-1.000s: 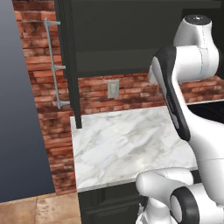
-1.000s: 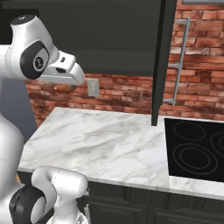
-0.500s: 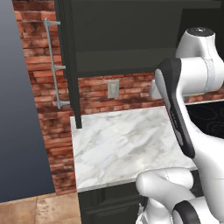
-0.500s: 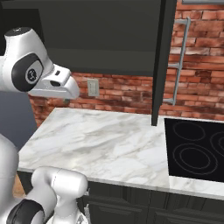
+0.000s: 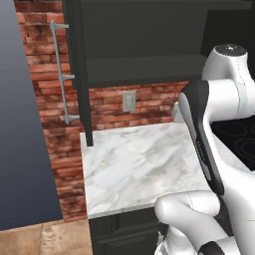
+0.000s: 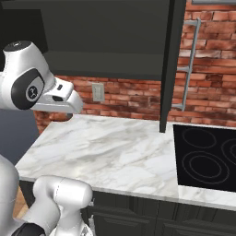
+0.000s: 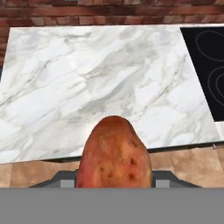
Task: Pick the sweet potatos from the cabinet and place them in one bowl. Pick the lemon from the sink and place it in the other bowl.
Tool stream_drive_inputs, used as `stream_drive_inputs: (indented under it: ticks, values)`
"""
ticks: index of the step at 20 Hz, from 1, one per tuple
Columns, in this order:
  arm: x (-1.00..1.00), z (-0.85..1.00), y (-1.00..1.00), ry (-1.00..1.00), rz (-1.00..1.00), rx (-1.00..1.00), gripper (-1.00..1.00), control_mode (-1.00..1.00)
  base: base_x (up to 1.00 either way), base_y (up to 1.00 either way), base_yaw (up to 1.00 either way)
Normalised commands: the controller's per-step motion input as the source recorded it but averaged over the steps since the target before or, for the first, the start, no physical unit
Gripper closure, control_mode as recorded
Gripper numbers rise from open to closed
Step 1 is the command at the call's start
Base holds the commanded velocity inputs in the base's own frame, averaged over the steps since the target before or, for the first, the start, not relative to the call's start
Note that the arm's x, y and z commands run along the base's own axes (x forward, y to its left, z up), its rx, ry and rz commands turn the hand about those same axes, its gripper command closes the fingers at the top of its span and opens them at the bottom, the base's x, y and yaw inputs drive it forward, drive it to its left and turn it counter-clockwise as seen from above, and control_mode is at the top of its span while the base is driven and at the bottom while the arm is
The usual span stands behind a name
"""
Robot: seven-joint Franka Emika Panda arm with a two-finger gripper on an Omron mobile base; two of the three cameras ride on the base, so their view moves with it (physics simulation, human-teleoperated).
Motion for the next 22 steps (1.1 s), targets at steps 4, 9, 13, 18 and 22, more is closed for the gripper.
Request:
stream_drive_inputs:
  ticks: [4, 9, 13, 18, 22]
  values:
    - [0.00, -0.04, 0.00, 0.01, 0.00, 0.00, 1.00, -1.00, 0.00, 0.00, 0.00]
    - [0.00, 0.00, 0.00, 0.00, 0.00, 0.00, 1.00, 1.00, -0.27, 0.00, 0.00]
    - [0.00, 0.00, 0.00, 0.00, 0.00, 0.00, 1.00, 1.00, -0.91, -0.11, 0.01]
    - [0.00, 0.00, 0.00, 0.00, 0.00, 0.00, 1.00, 1.00, -0.87, -0.11, -0.11]
    - [0.00, 0.00, 0.00, 0.00, 0.00, 0.00, 1.00, 1.00, -0.29, 0.00, -0.65]
